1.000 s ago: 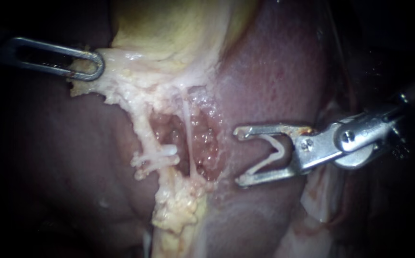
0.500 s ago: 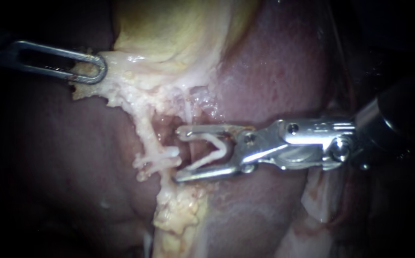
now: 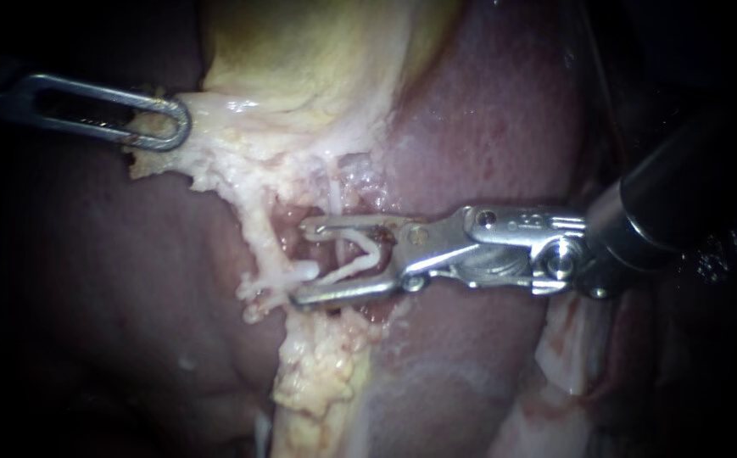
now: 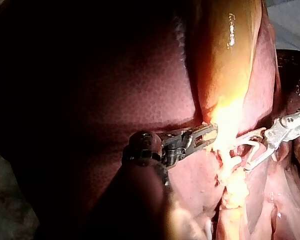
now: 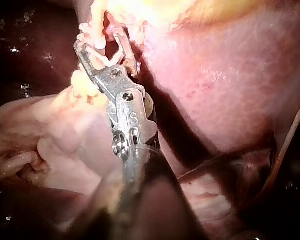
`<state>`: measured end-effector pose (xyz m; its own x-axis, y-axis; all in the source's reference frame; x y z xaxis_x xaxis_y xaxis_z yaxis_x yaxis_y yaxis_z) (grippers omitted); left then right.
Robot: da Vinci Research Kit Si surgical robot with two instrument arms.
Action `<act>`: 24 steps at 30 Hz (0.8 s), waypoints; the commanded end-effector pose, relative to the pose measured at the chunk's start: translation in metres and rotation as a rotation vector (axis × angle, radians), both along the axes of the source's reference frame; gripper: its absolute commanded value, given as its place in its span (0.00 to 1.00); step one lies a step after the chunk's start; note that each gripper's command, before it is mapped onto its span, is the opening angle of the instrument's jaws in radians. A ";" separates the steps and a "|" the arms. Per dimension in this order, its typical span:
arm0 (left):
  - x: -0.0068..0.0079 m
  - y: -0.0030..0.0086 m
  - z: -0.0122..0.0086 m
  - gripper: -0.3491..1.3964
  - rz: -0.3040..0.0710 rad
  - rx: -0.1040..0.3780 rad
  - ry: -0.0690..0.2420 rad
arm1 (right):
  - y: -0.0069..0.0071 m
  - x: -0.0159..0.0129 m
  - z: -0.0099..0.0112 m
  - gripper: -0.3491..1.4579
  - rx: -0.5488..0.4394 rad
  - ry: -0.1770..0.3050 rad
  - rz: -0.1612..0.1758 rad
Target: Clipping third clip left tube
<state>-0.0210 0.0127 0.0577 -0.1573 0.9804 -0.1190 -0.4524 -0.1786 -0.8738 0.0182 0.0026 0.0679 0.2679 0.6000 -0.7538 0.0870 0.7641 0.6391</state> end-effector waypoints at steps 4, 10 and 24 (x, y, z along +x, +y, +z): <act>0.0000 -0.0001 0.0000 0.00 0.002 0.000 -0.001 | 0.0003 0.0001 0.0006 0.47 0.001 0.006 0.001; 0.0000 -0.0001 0.0001 0.00 0.002 0.000 -0.001 | 0.0004 0.0006 0.0006 0.47 0.013 0.042 -0.008; -0.0001 -0.0002 0.0002 0.00 0.004 0.000 -0.002 | 0.0008 0.0035 0.0008 0.47 0.022 0.130 -0.023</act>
